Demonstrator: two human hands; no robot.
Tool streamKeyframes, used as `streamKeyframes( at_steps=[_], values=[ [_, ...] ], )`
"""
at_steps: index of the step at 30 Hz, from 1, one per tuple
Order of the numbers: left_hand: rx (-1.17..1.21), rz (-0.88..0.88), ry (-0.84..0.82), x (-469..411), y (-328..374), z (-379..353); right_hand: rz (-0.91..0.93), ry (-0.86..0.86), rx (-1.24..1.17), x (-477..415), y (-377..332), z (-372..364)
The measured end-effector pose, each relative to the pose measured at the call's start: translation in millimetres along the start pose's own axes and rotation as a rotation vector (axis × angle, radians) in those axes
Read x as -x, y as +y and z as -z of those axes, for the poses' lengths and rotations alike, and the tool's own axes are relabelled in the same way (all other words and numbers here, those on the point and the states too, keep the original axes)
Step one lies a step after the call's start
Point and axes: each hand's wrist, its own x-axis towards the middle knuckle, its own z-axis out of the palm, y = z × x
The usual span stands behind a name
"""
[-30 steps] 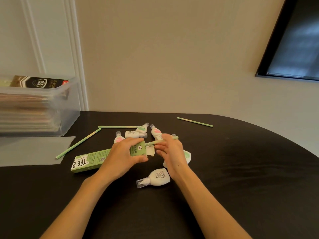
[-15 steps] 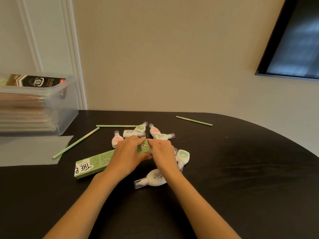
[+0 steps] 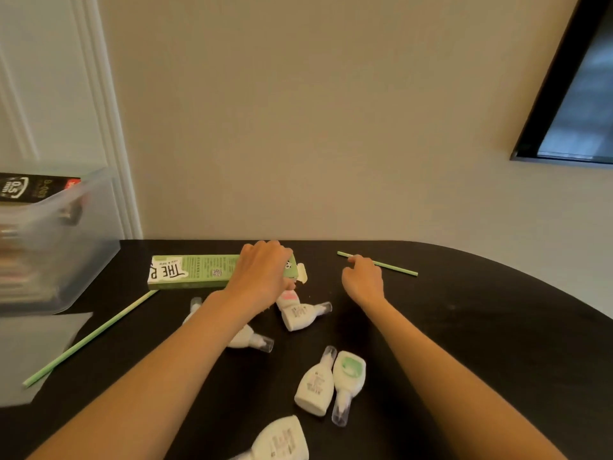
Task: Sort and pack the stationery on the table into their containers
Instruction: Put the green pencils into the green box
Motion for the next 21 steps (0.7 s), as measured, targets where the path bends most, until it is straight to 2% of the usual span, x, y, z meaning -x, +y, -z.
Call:
streamKeyframes(
  at_steps=[2,4,9,13,15,18,21],
  values=[
    [0.002,0.0,0.001,-16.2,0.7,-5.1,0.037,-0.019,0.245,-28.1,13.0,-2.1],
    [-0.011,-0.005,-0.018,-30.9,-2.8,-13.1,0.005,-0.005,0.394,-54.4,22.6,-5.9],
    [-0.092,-0.032,-0.063,-44.8,-18.5,-27.4,-0.127,-0.043,0.507,-83.1,31.5,-13.8],
    [-0.115,-0.016,-0.072,-42.5,-31.2,-30.0,0.026,0.05,0.699,-82.5,31.9,-13.5],
    [-0.108,0.003,-0.064,-38.1,-38.0,-25.7,0.105,0.037,0.781,-75.6,25.7,-12.3],
    [-0.065,0.04,-0.069,-24.1,-46.9,-14.0,0.154,-0.049,0.822,-59.6,12.2,-6.2],
    [-0.01,0.055,-0.053,-5.0,-56.1,-1.8,0.193,-0.046,0.69,-36.7,-6.2,-0.8]
  ],
)
